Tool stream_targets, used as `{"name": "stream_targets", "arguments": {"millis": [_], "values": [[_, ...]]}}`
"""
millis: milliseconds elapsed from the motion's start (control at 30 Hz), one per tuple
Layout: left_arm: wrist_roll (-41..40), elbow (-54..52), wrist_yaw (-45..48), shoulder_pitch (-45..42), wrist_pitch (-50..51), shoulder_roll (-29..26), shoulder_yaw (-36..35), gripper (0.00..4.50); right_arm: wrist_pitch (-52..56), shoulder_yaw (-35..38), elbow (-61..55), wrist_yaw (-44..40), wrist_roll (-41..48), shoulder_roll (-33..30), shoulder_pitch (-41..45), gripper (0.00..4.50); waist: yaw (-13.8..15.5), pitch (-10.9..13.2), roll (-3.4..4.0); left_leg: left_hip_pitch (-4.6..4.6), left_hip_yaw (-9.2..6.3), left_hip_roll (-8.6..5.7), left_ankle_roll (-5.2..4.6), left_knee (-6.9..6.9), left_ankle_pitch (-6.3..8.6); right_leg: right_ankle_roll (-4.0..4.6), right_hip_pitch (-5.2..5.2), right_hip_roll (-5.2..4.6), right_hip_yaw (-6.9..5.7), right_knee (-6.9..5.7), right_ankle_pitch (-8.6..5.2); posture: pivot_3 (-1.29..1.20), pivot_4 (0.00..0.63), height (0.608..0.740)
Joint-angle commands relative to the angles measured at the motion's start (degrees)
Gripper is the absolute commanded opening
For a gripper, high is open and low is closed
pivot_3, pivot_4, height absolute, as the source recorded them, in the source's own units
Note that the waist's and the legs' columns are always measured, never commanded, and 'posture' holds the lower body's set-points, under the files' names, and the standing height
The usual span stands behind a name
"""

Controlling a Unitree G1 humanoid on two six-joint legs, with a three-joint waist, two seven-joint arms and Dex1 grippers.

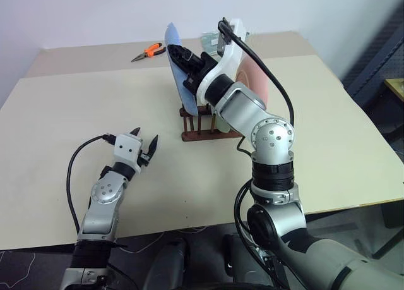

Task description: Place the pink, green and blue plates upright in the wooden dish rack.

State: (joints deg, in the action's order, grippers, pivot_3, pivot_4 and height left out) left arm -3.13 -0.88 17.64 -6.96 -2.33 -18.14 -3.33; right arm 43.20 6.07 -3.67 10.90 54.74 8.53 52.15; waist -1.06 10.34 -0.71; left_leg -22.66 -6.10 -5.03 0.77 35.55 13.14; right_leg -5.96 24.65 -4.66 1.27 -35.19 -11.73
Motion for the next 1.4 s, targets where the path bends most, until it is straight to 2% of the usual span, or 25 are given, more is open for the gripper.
{"name": "stream_targets", "arguments": {"millis": [33, 300, 333, 367, 567, 833, 967, 1033, 1100, 1233, 1300, 1400], "values": [[-0.58, -2.82, 1.07, 0.25, -1.28, -0.26, 0.12, 2.94, -0.89, 1.33, -1.72, 2.16, 0.87, 3.01, -1.0, 0.03, 0.01, 0.0, 0.0, 0.0, 0.0, 0.0, 0.0, 0.0, 0.0, 0.0, 0.0, 0.0, 0.0, 0.0, 0.0, 0.0, 0.15, 0.739], [-0.26, -3.39, 1.8, 0.67, -0.91, 0.22, 0.85, 2.94, -1.74, 2.69, 0.09, 3.61, 2.04, 3.49, -0.83, 0.03, 0.04, 0.0, 0.0, -0.02, 0.0, 0.0, 0.0, 0.0, 0.0, 0.0, 0.0, 0.0, -0.01, 0.02, 0.0, 0.0, 0.15, 0.739], [-0.23, -3.46, 1.79, 0.71, -0.89, 0.26, 0.92, 2.94, -1.84, 2.77, 0.24, 3.47, 2.07, 3.44, -0.67, 0.68, 0.04, 0.0, 0.0, -0.02, 0.0, 0.0, 0.0, 0.0, 0.0, 0.0, 0.0, 0.0, -0.01, 0.02, 0.0, 0.0, 0.15, 0.739], [-0.21, -3.54, 1.77, 0.76, -0.85, 0.3, 0.98, 2.94, -1.93, 2.84, 0.39, 3.3, 2.05, 3.35, -0.45, 1.0, 0.02, 0.0, 0.0, -0.03, 0.0, 0.0, 0.0, 0.0, 0.0, 0.0, 0.0, 0.0, -0.01, 0.03, 0.0, 0.0, 0.15, 0.739], [-0.12, -3.57, 1.69, 0.6, -0.58, 0.45, 1.25, 2.94, -2.79, 2.19, 0.97, 1.75, 0.09, 1.74, 1.14, 3.88, -0.09, 0.01, 0.02, -0.03, -0.01, 0.0, 0.0, 0.0, 0.0, 0.0, 0.01, 0.01, -0.01, 0.02, 0.0, 0.0, 0.15, 0.739], [0.32, -3.66, 1.58, 0.51, -0.55, 0.64, 2.21, 2.94, -4.43, 0.53, 1.48, -6.31, -6.78, -5.57, 5.5, 3.88, -0.01, 0.01, 0.02, -0.04, 0.0, -0.01, -0.01, 0.0, 0.0, 0.0, 0.01, 0.01, -0.03, 0.02, 0.0, 0.0, 0.15, 0.739], [0.53, -3.74, 1.36, 0.41, -0.46, 0.83, 2.63, 2.94, -6.8, -2.43, -1.49, -14.8, -14.33, -15.33, 7.7, 3.88, 0.15, 0.01, 0.02, -0.06, 0.0, -0.01, -0.01, 0.0, 0.0, 0.0, 0.01, 0.0, -0.05, 0.05, -0.01, 0.0, 0.15, 0.739], [0.74, -3.76, 1.16, 0.32, -0.41, 0.94, 2.81, 2.94, -10.16, -5.1, -3.68, -20.74, -21.0, -23.68, 6.66, 3.88, 0.42, 0.03, 0.01, -0.12, -0.01, -0.03, -0.01, 0.03, 0.0, -0.01, 0.0, -0.02, -0.08, 0.09, -0.01, 0.0, 0.15, 0.739], [1.05, -3.76, 0.88, 0.31, -0.32, 0.95, 2.9, 2.94, -13.22, -5.32, -4.71, -25.46, -25.91, -31.73, 3.9, 3.88, 0.54, 0.03, 0.0, -0.25, -0.03, -0.06, -0.01, 0.1, 0.0, -0.02, 0.04, -0.05, -0.14, 0.14, -0.01, 0.0, 0.15, 0.739], [2.1, -2.95, -0.11, 0.57, -0.52, 0.26, 1.94, 2.94, -18.3, 0.6, -3.6, -32.97, -31.18, -45.88, -7.29, 3.88, 0.53, 0.02, -0.05, -0.36, -0.05, -0.08, -0.01, 0.13, 0.0, -0.06, 0.01, -0.11, -0.2, 0.27, -0.03, 0.0, 0.15, 0.739], [2.46, -2.36, -0.58, 0.6, -0.59, -0.14, 1.32, 2.94, -20.46, 2.59, -2.29, -35.22, -33.65, -50.32, -12.71, 3.88, 0.64, 0.03, -0.05, -0.39, -0.06, -0.07, -0.01, 0.14, 0.0, -0.06, 0.02, -0.11, -0.2, 0.29, -0.04, 0.0, 0.15, 0.739], [2.53, -1.16, -1.39, 0.49, -0.44, -0.65, 0.27, 2.94, -22.78, 4.88, 1.13, -38.32, -35.58, -53.34, -22.73, 3.88, 0.3, 0.11, 0.09, -0.4, 0.04, -0.04, -0.02, 0.16, 0.0, -0.07, 0.05, -0.12, -0.09, 0.29, -0.05, 0.0, 0.15, 0.739]]}}
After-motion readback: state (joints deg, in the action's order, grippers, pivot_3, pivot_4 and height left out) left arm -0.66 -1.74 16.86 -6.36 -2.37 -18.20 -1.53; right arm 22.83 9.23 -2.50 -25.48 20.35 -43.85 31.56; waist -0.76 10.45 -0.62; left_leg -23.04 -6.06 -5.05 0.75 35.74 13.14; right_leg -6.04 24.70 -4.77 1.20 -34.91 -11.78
